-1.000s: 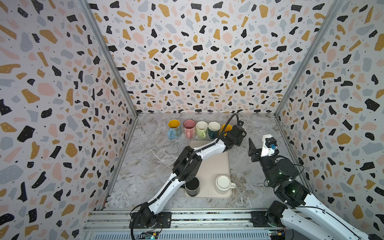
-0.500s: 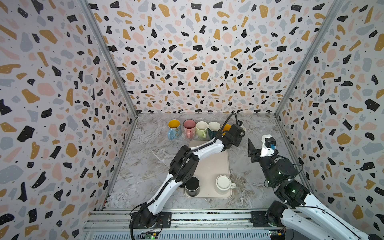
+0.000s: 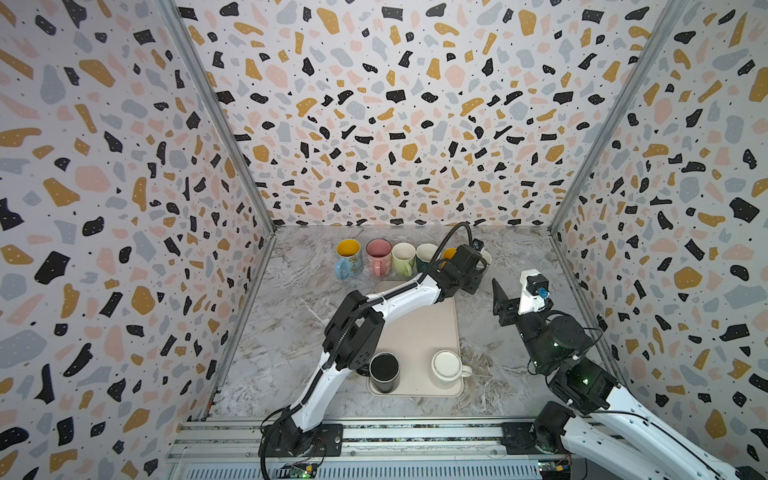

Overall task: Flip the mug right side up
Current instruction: 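Lift the left gripper away and move it toward the upside-down black mug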

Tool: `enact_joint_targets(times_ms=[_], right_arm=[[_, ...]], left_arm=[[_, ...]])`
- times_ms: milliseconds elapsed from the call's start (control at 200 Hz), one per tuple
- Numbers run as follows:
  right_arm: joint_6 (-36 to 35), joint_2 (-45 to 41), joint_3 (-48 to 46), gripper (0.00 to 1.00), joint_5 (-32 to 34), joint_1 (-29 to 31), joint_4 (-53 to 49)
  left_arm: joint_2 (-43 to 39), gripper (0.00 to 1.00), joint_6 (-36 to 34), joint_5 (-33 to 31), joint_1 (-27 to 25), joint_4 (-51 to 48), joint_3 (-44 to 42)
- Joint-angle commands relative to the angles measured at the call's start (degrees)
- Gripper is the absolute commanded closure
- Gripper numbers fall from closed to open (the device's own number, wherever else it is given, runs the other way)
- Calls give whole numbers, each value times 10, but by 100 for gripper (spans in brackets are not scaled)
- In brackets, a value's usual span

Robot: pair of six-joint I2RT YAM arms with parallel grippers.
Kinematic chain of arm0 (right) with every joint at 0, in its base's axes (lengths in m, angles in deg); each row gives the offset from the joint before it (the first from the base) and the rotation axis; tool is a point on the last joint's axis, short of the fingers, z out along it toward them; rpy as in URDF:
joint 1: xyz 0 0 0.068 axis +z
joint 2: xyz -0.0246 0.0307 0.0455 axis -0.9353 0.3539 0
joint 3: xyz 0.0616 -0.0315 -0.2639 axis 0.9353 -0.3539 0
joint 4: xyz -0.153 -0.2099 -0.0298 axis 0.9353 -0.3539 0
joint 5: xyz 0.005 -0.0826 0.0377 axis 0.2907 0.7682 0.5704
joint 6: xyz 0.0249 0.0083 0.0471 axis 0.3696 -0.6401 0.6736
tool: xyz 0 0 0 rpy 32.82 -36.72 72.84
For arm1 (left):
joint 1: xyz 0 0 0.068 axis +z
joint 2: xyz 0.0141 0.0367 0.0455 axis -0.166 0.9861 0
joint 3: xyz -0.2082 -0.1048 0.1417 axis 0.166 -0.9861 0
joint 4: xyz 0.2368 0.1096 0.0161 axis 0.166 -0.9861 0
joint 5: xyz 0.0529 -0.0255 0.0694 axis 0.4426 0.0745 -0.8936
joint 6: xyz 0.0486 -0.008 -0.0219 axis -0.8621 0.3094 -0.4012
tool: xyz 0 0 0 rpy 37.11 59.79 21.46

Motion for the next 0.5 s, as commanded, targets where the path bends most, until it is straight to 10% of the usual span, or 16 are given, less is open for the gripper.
enact_joint_targets(times_ms=[0, 491], right_arm=[[14, 6, 30, 30, -10, -2, -3], [79, 89, 48, 30, -84, -2, -12]], left_arm=[[-58, 55, 0, 36, -4, 9, -22], [-353, 54, -17, 31, -4, 4, -238]])
